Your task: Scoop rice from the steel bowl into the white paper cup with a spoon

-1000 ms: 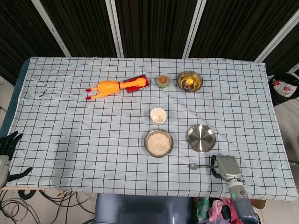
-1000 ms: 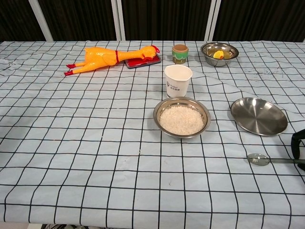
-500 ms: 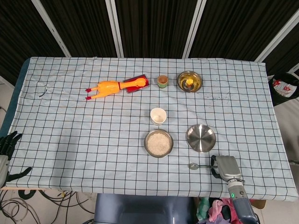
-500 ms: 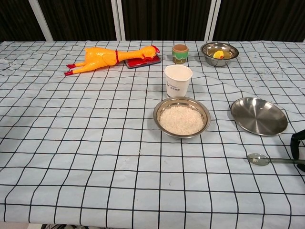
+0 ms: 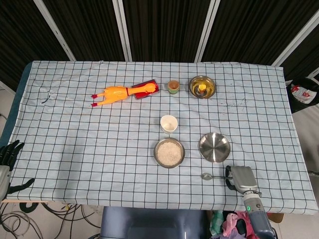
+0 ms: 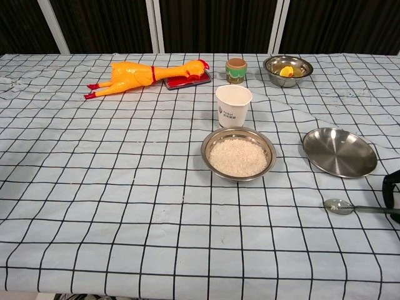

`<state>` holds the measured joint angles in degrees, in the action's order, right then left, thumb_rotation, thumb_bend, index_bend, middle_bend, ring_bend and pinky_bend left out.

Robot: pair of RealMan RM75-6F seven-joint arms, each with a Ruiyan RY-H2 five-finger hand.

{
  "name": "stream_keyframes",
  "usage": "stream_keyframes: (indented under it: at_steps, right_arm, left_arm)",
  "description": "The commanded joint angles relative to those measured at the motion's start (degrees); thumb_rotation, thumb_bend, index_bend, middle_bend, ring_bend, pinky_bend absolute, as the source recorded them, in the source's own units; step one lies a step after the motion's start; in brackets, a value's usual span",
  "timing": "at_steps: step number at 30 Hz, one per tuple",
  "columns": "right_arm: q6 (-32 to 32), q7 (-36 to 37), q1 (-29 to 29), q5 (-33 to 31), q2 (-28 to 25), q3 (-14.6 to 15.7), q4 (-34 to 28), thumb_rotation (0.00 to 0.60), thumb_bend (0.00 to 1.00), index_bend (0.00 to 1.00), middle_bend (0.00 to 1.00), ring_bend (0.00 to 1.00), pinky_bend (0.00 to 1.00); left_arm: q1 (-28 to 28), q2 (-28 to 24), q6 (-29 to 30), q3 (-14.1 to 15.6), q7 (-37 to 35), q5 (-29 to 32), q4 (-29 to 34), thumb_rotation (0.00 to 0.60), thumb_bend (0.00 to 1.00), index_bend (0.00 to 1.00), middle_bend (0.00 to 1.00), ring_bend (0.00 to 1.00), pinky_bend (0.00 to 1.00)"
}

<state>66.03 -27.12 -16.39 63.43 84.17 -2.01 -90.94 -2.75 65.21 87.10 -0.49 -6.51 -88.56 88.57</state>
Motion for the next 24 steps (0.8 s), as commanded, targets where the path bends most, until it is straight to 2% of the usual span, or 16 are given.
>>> stream_keyframes:
  at_steps: [1, 14, 24]
  right_arm:
    - [0.0, 0.0, 0.0, -0.1, 0.0, 0.0, 0.1, 0.6, 0.36, 0.56, 1.0, 1.0, 1.0]
    - [-0.1, 0.0, -0.3, 0.1, -0.4, 0.1, -0.4, 0.6, 0.43, 0.58, 1.0, 1.0, 1.0]
    - [0.7, -0.5, -0.8, 1.4, -2.0, -0.2, -3.6, 0.6, 0.43, 0.6, 1.0, 1.0, 1.0]
  left_arm:
    - [0.0, 0.0, 0.0, 0.0, 0.0, 0.0, 0.0, 0.6, 0.0, 0.0, 0.0, 0.0, 0.0]
    - [0.0, 0.0, 0.0, 0.0, -0.2, 0.1, 0.0, 0.6, 0.0, 0.0, 0.0, 0.0, 0.0]
    - [0.0, 0.0, 0.1, -0.1, -0.3, 0.0, 0.1, 0.6, 0.0, 0.0, 0.0, 0.0, 0.0]
